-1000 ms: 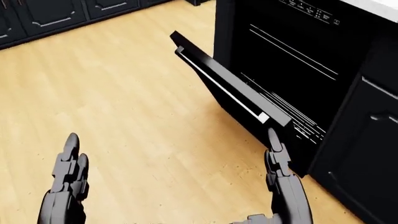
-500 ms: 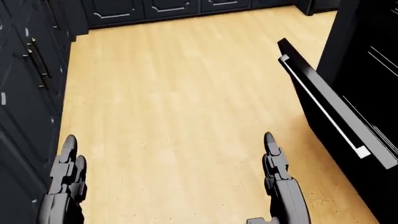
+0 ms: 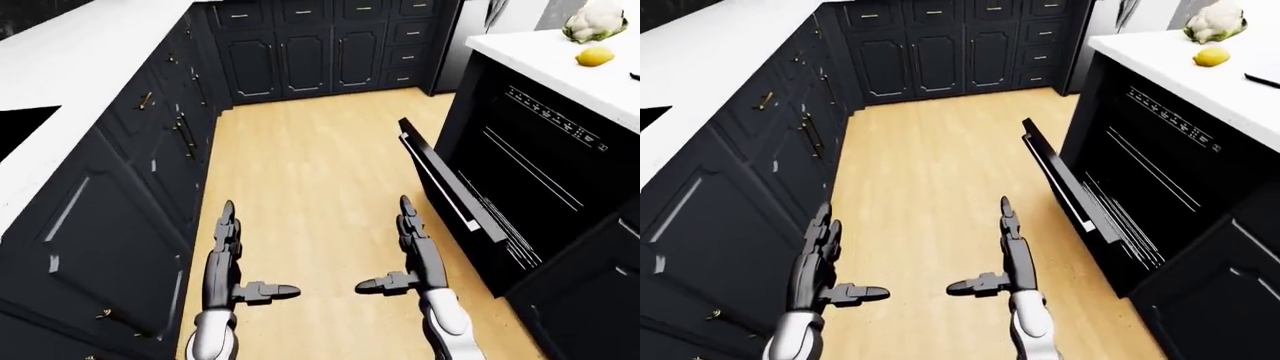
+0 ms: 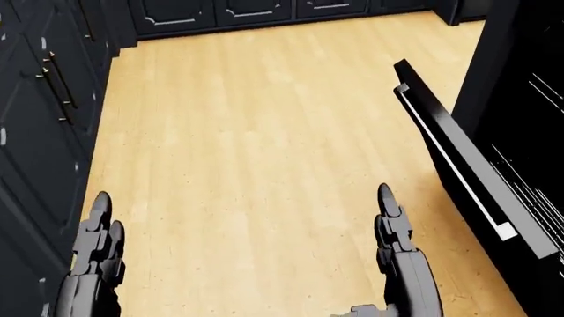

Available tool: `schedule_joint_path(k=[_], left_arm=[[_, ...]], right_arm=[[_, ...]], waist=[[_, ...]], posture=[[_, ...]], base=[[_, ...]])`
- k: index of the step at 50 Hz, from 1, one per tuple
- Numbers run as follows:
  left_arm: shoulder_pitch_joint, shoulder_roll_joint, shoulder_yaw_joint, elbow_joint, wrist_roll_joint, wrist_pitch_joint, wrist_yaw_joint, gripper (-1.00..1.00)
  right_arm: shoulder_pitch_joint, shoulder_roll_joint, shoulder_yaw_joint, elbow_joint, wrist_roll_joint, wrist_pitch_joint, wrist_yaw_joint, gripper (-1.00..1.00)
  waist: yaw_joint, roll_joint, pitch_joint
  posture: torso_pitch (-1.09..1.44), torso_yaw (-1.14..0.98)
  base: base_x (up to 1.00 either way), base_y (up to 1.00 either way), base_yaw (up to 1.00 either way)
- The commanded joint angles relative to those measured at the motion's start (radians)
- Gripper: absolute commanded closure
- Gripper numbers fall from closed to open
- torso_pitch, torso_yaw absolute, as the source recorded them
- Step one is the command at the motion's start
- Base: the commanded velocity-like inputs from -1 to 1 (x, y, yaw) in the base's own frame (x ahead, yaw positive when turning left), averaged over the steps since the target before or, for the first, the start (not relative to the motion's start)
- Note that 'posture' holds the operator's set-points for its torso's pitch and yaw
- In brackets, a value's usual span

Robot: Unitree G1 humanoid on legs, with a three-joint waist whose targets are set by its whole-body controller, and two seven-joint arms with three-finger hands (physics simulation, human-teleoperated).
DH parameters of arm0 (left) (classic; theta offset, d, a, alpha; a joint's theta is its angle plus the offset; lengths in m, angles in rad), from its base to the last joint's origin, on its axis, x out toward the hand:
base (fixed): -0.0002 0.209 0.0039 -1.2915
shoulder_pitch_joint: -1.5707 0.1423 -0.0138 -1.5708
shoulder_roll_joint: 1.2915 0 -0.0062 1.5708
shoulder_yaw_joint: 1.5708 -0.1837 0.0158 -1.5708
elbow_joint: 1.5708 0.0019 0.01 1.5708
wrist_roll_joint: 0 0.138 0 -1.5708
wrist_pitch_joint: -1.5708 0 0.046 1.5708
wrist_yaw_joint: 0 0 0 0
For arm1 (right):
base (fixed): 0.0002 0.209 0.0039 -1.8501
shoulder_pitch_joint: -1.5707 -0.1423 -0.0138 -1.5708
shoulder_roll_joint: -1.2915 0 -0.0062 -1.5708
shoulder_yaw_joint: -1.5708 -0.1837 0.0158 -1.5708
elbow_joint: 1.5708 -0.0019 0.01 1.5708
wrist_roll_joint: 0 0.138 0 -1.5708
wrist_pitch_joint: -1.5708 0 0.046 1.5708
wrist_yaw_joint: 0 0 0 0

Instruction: Close the dishwasher door

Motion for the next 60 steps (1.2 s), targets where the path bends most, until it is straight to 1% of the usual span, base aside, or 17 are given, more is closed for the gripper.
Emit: schedule_joint_path(k=[1,4,5,6,17,22,23,26,31,33,35,46,49,50,51,54,60], left_arm=[[-0.018,-0.003,-0.009,-0.045,-0.003,-0.032,-0.005,-1.00],[-0.018,-0.002,-0.007,-0.048,-0.005,-0.029,-0.006,-1.00],[-0.018,-0.002,-0.007,-0.048,-0.005,-0.029,-0.006,-1.00],[-0.018,-0.002,-0.006,-0.049,-0.006,-0.029,-0.006,-1.00],[-0.017,-0.002,-0.005,-0.050,-0.007,-0.028,-0.007,-1.00],[-0.017,-0.002,-0.003,-0.055,-0.011,-0.025,-0.008,-1.00],[-0.018,-0.002,-0.002,-0.054,-0.011,-0.024,-0.008,-1.00],[-0.015,-0.003,-0.004,-0.055,-0.010,-0.025,-0.008,-1.00],[-0.008,-0.005,-0.009,-0.055,-0.005,-0.031,-0.006,-1.00],[-0.008,-0.005,-0.010,-0.054,-0.004,-0.031,-0.006,-1.00],[-0.009,-0.005,-0.011,-0.052,-0.002,-0.032,-0.004,-1.00],[-0.006,-0.003,-0.006,-0.069,-0.011,-0.020,-0.008,-1.00],[-0.005,-0.003,-0.004,-0.072,-0.014,-0.018,-0.009,-1.00],[-0.007,-0.003,-0.004,-0.071,-0.014,-0.017,-0.009,-1.00],[-0.007,-0.003,-0.003,-0.071,-0.015,-0.017,-0.009,-1.00],[-0.008,-0.003,-0.003,-0.069,-0.014,-0.018,-0.009,-1.00],[-0.009,-0.003,-0.003,-0.065,-0.013,-0.023,-0.009,-1.00]], right_arm=[[-0.013,-0.006,-0.011,-0.034,0.000,-0.025,-0.009,-1.00],[-0.015,-0.006,-0.010,-0.031,-0.001,-0.024,-0.010,-1.00],[-0.015,-0.006,-0.010,-0.031,-0.001,-0.024,-0.010,-1.00],[-0.014,-0.005,-0.009,-0.035,-0.002,-0.021,-0.010,-1.00],[-0.012,-0.006,-0.008,-0.039,-0.002,-0.019,-0.009,-1.00],[-0.014,-0.005,-0.007,-0.037,-0.003,-0.019,-0.010,-1.00],[-0.014,-0.005,-0.007,-0.035,-0.002,-0.021,-0.010,-1.00],[-0.013,-0.006,-0.008,-0.034,-0.001,-0.023,-0.009,-1.00],[-0.011,-0.006,-0.008,-0.035,0.000,-0.023,-0.007,-1.00],[-0.014,-0.006,-0.008,-0.031,0.001,-0.024,-0.006,-1.00],[-0.013,-0.007,-0.009,-0.032,0.002,-0.023,-0.005,-1.00],[-0.006,-0.006,-0.007,-0.045,-0.001,-0.018,-0.005,-1.00],[-0.006,-0.006,-0.006,-0.049,-0.002,-0.015,-0.006,-1.00],[-0.008,-0.006,-0.007,-0.046,-0.001,-0.015,-0.006,-1.00],[-0.009,-0.005,-0.006,-0.047,-0.002,-0.014,-0.006,-1.00],[-0.011,-0.006,-0.007,-0.044,-0.001,-0.014,-0.006,-1.00],[-0.012,-0.006,-0.007,-0.039,-0.002,-0.019,-0.006,-1.00]], waist=[[-0.002,-0.001,-0.009],[-0.006,-0.082,-0.013],[-0.016,-0.043,-0.011],[-0.010,-0.058,-0.009],[-0.008,0.012,0.004],[-0.010,0.086,0.002],[0.002,0.043,0.005],[-0.001,0.061,-0.005],[0.000,0.020,0.000],[0.000,-0.013,-0.001],[-0.004,-0.078,-0.017],[-0.008,0.029,0.014],[-0.005,0.102,-0.005],[0.007,0.050,0.008],[-0.001,0.067,0.007],[0.000,0.058,-0.006],[0.000,-0.020,0.001]], posture=[[0.00,0.00],[0.00,0.00],[0.00,0.00],[0.00,0.00],[0.00,0.00],[0.00,0.00],[0.00,0.00],[0.00,0.00],[0.00,0.00],[0.00,0.00],[0.00,0.00],[0.00,0.00],[0.00,0.00],[0.00,0.00],[0.00,0.00],[0.00,0.00],[0.00,0.00]], base=[[0.00,-0.35,0.00],[0.00,-0.29,0.00],[0.00,-0.25,0.00],[0.00,-0.26,0.00],[0.00,-0.21,0.00],[0.00,-0.18,0.00],[0.00,-0.17,0.00],[0.00,-0.18,0.00],[0.00,-0.18,0.00],[0.00,-0.18,0.00],[0.00,-0.18,0.00],[0.00,-0.18,0.00],[0.00,-0.18,0.00],[0.00,-0.18,0.00],[0.00,-0.18,0.00],[0.00,-0.18,0.00],[0.00,-0.18,0.00]])
